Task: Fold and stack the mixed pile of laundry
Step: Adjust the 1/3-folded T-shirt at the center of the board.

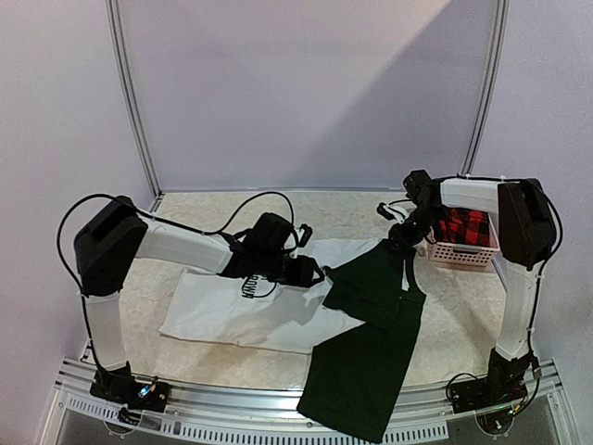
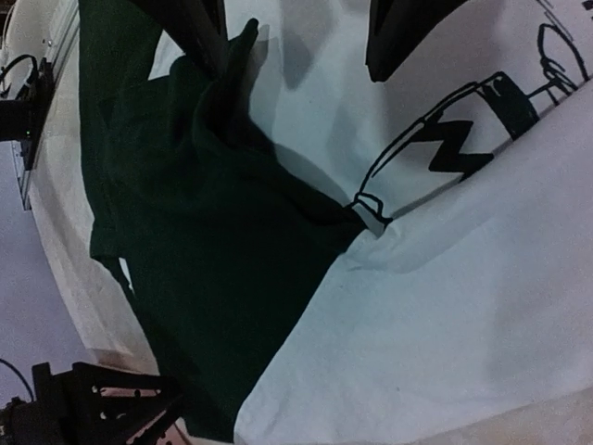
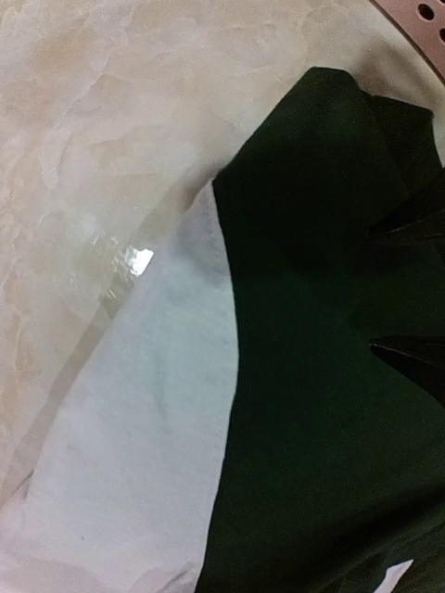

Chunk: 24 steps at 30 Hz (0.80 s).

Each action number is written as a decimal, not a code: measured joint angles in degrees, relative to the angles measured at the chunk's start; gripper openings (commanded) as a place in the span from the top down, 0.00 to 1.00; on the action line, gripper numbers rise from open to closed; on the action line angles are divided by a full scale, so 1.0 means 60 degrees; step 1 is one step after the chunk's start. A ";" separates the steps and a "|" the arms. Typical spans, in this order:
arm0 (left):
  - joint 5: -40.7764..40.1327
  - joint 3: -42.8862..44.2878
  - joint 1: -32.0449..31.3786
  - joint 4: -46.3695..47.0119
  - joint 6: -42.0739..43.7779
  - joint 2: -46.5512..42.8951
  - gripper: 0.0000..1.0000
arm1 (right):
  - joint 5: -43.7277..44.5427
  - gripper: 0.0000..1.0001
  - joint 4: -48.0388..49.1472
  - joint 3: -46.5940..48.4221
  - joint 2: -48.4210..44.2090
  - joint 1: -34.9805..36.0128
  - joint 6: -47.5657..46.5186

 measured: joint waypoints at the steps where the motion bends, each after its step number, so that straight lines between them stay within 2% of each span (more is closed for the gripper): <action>1: -0.0040 0.0000 -0.0073 0.0127 -0.0124 0.0171 0.46 | 0.0051 0.68 0.0033 0.0076 0.0175 -0.0029 0.0018; 6: 0.0015 0.0149 -0.0266 0.0441 -0.0525 0.0707 0.47 | 0.0251 0.69 0.0248 0.0255 0.0758 -0.0146 0.0080; 14: 0.0532 0.0605 -0.0423 0.0608 -0.0652 0.1198 0.49 | 0.0273 0.69 0.0328 0.0328 0.0809 -0.0189 0.0109; 19: 0.0652 0.1140 -0.0663 0.0033 -0.0412 0.1402 0.54 | 0.0262 0.69 0.0346 0.0357 0.0856 -0.0208 0.0117; 24: 0.0787 0.1271 -0.0867 -0.0579 -0.0328 0.1399 0.53 | 0.0233 0.69 0.0346 0.0357 0.0860 -0.0262 0.0142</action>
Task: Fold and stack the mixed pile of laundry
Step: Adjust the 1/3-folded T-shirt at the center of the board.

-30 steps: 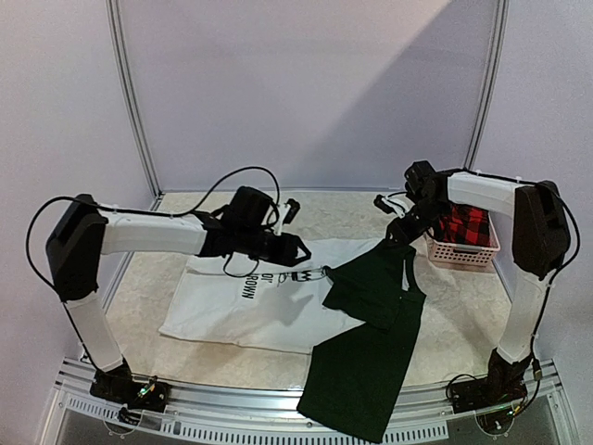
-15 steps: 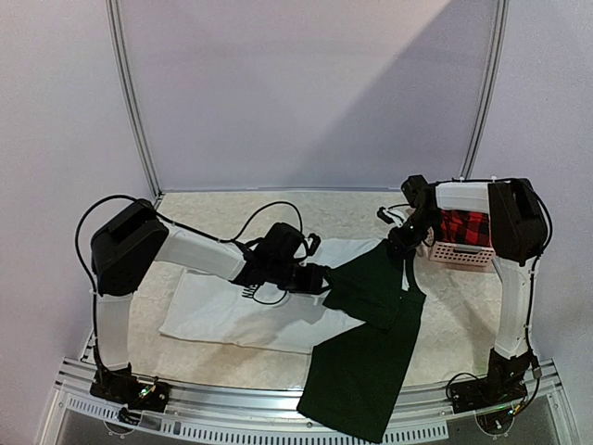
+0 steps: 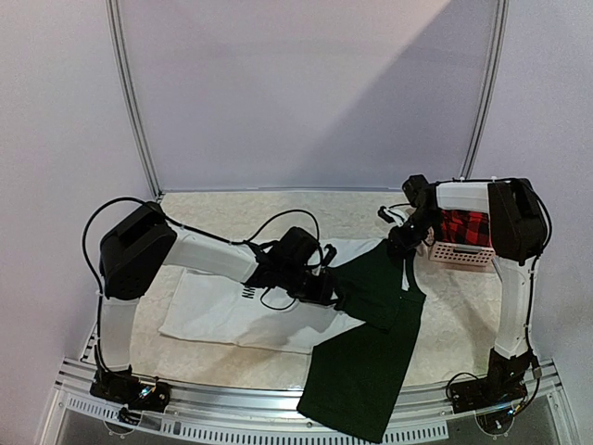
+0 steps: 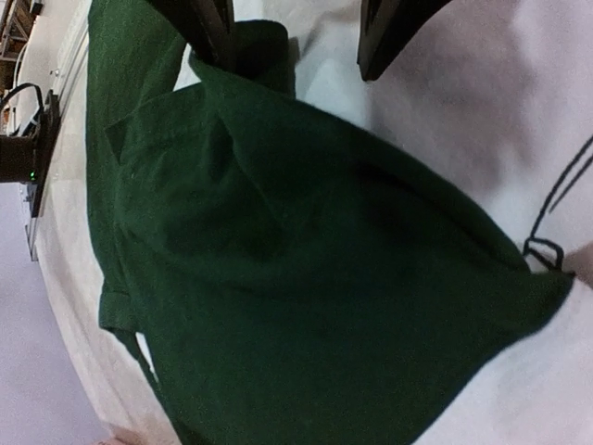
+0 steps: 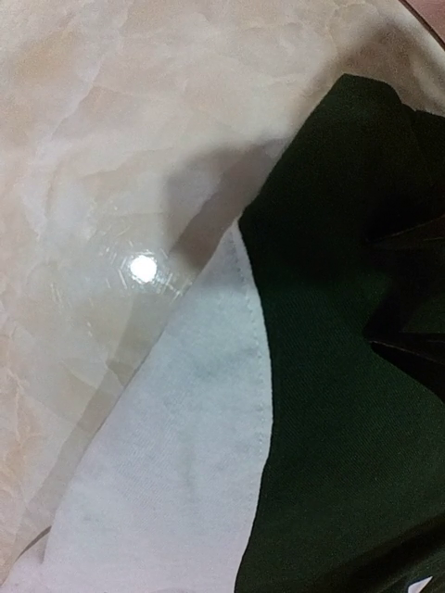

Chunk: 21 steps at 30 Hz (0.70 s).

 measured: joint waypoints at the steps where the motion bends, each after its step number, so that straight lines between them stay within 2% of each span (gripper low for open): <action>1: 0.0007 0.0000 -0.0022 -0.0113 0.0000 0.0000 0.52 | -0.0007 0.69 0.0000 0.0000 0.0000 -0.0015 0.0000; 8: -0.0357 -0.0240 -0.0120 -0.1016 0.0025 -0.0790 0.47 | -0.0036 0.63 0.0004 -0.0328 -0.0368 -0.0076 -0.0044; 10: -0.0397 -0.0423 -0.0124 -0.1147 0.0069 -0.1279 0.46 | -0.0055 0.62 -0.0084 -0.0780 -0.1002 -0.0106 -0.0149; 15: -0.0386 -0.0437 -0.0219 -0.1067 0.0204 -0.1577 0.46 | -0.0423 0.63 -0.0375 -0.2215 -0.3767 0.0058 -0.1104; 18: -0.0397 -0.0393 -0.0295 -0.1086 0.0222 -0.1399 0.48 | -0.0455 0.63 -0.0415 -0.3355 -0.5308 0.0772 -0.1956; 21: -0.0470 -0.0255 -0.0353 -0.1126 0.0240 -0.1122 0.54 | -0.0335 0.64 -0.0324 -0.4692 -0.6000 0.1912 -0.2656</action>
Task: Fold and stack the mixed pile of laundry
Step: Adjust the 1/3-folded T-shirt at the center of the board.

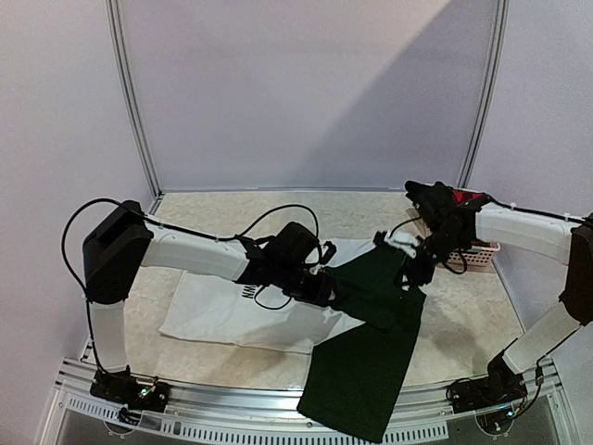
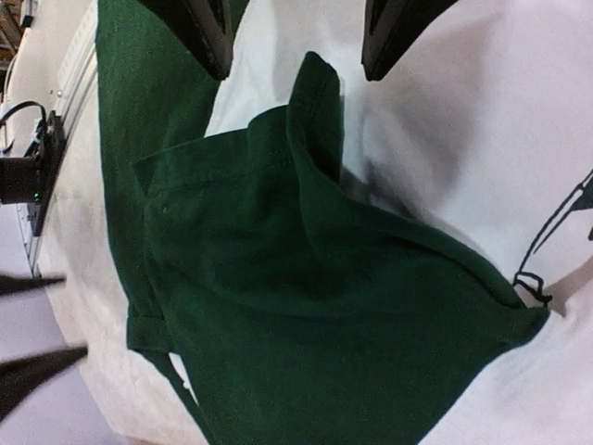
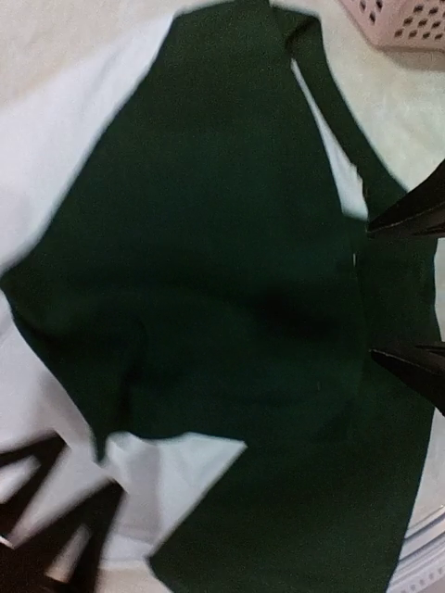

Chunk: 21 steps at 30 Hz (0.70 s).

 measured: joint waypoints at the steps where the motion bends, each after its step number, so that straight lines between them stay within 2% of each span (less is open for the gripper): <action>1: -0.0015 0.0040 -0.0015 -0.0022 0.0015 0.0080 0.57 | 0.0055 0.65 -0.0026 -0.0397 -0.0047 0.0382 -0.0193; 6: 0.0011 0.0084 -0.0033 0.0011 0.0004 0.0328 0.74 | 0.0273 0.65 -0.0069 -0.1351 -0.0044 0.1621 -0.0856; 12: 0.0182 0.0084 -0.0033 0.0208 -0.0127 0.0463 0.85 | 0.0761 0.63 0.0295 -0.1716 -0.0047 0.2342 -0.1504; 17: 0.0321 0.0084 -0.0033 0.0375 -0.0244 0.0525 0.92 | 0.0984 0.61 0.0488 -0.1829 -0.0044 0.2736 -0.1861; 21: 0.0404 0.0080 -0.0033 0.0495 -0.0302 0.0543 0.93 | 0.1122 0.61 0.0576 -0.2004 -0.0044 0.2903 -0.2080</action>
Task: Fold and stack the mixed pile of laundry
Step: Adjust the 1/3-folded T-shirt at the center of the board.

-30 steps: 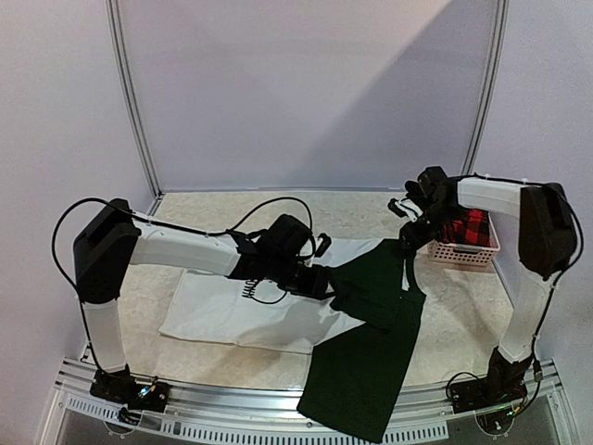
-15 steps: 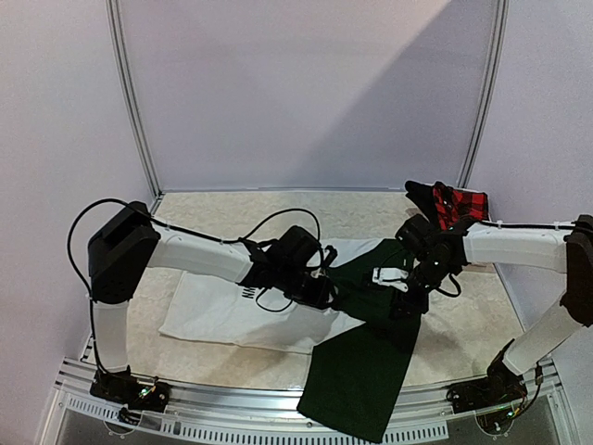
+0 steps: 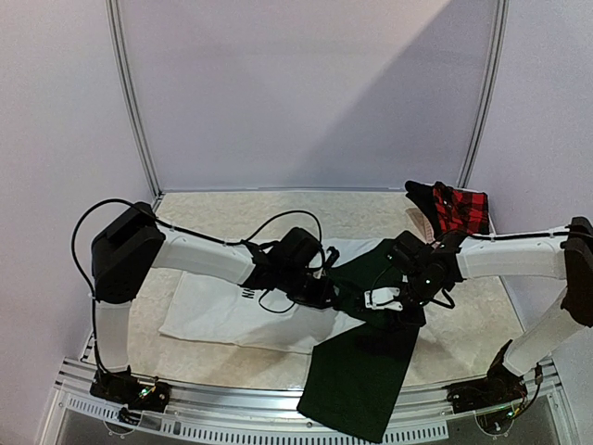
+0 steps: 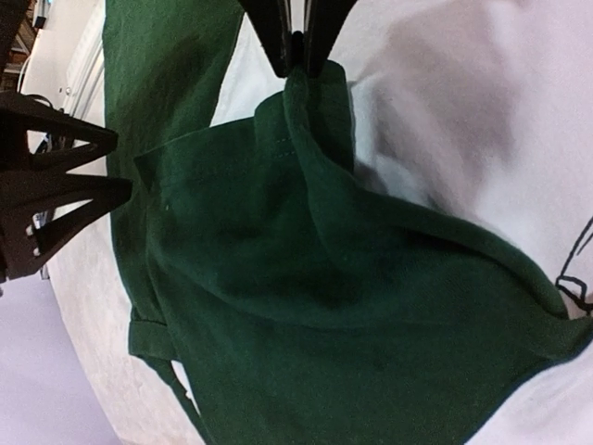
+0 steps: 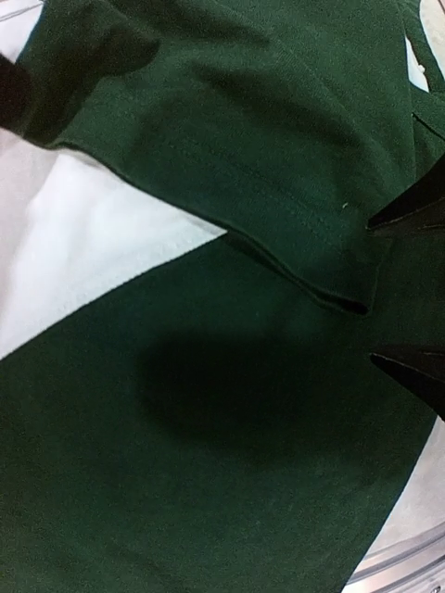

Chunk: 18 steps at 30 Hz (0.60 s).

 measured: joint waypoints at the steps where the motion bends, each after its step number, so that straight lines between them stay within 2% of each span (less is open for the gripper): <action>1: 0.0022 0.0000 0.0000 0.0018 -0.0018 0.0000 0.94 | 0.0011 0.61 0.0011 -0.0029 0.0000 0.0025 -0.0025; 5: 0.0084 -0.0102 0.0000 0.0197 -0.0102 0.0000 0.94 | 0.0076 0.61 0.0018 -0.0073 0.0004 0.0164 -0.0189; 11: 0.0153 -0.0302 0.0000 0.0463 -0.0299 0.0000 0.96 | 0.0375 0.68 0.0237 -0.0168 0.0142 0.0342 -0.0255; 15: 0.0186 -0.0313 0.0004 0.0627 -0.0379 0.0000 0.97 | 0.0597 0.78 0.0393 -0.0175 0.0372 0.0368 -0.0270; 18: 0.0226 -0.0324 0.0004 0.0703 -0.0444 0.0000 0.97 | 0.0769 0.90 0.0488 -0.0182 0.0415 0.0386 -0.0197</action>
